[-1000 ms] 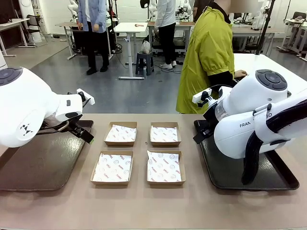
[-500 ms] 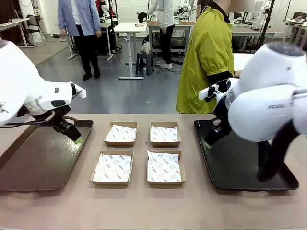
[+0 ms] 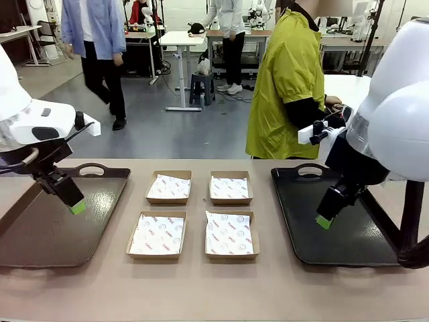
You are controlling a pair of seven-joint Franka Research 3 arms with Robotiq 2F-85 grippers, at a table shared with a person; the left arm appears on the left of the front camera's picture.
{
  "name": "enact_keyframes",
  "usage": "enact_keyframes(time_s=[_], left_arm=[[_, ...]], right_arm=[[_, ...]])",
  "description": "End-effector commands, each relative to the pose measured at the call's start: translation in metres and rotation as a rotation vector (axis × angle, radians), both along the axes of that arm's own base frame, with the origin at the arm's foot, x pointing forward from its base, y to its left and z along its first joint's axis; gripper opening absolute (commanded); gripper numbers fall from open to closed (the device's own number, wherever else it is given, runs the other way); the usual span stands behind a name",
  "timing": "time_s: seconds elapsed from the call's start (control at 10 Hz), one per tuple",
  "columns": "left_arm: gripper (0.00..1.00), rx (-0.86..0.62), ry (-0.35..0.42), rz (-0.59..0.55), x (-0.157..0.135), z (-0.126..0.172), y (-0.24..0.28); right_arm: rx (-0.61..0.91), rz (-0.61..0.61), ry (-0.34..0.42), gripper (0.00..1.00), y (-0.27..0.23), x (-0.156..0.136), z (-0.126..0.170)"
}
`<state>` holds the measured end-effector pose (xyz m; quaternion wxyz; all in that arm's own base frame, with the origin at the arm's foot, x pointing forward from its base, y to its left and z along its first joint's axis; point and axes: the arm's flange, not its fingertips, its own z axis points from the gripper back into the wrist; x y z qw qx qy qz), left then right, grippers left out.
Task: Individually package the donuts and arrange them on the tray.
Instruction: Pick up one Paper togo box.
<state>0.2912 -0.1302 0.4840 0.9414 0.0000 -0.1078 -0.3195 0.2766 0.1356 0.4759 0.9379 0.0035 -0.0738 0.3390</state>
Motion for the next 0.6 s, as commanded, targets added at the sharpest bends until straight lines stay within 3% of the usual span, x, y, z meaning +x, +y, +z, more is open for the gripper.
enact_keyframes(time_s=[0.0, 0.1, 0.4, 0.5], left_arm=[[1.0, -0.019, 0.009, 0.008, -0.065, -0.077, 0.028], [1.0, 0.0, 0.0, 0.0, 0.0, 0.0, 0.0], [1.0, 0.0, 0.015, 0.003, -0.003, 0.001, 0.001], [1.0, -0.394, 0.126, 0.131, 0.017, -0.004, 0.019]], right_arm=[[0.064, -0.013, 0.02, 1.0, -0.031, -0.034, -0.069], [0.0, 0.0, 0.0, 1.0, 0.0, 0.0, 0.0], [0.012, -0.008, 0.01, 1.0, -0.002, 0.001, -0.001], [0.291, -0.071, 0.097, 1.0, -0.016, 0.017, 0.002]])
